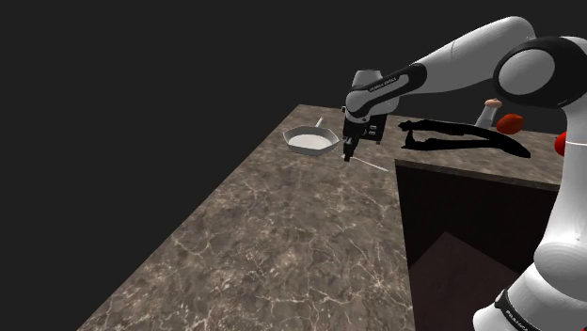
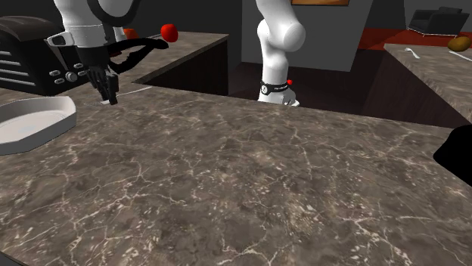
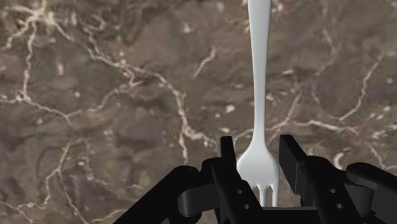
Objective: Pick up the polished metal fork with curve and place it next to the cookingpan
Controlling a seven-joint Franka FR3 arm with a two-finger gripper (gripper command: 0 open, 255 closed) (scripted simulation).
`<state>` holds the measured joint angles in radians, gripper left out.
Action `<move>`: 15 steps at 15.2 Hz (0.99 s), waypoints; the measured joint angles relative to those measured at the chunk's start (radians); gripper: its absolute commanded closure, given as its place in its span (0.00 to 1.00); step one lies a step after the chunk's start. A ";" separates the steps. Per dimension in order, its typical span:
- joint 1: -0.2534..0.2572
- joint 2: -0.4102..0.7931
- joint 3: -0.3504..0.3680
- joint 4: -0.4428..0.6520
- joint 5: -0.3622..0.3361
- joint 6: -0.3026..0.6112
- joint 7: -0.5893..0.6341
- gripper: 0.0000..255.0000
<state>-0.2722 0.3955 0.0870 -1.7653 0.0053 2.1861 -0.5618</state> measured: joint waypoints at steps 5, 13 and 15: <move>0.000 0.000 0.000 0.000 0.000 0.000 0.000 0.00; -0.002 -0.049 0.002 0.044 0.004 -0.092 0.000 0.00; -0.003 -0.053 0.001 0.051 0.004 -0.103 -0.002 0.00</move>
<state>-0.2756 0.3429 0.0881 -1.7141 0.0094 2.0832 -0.5640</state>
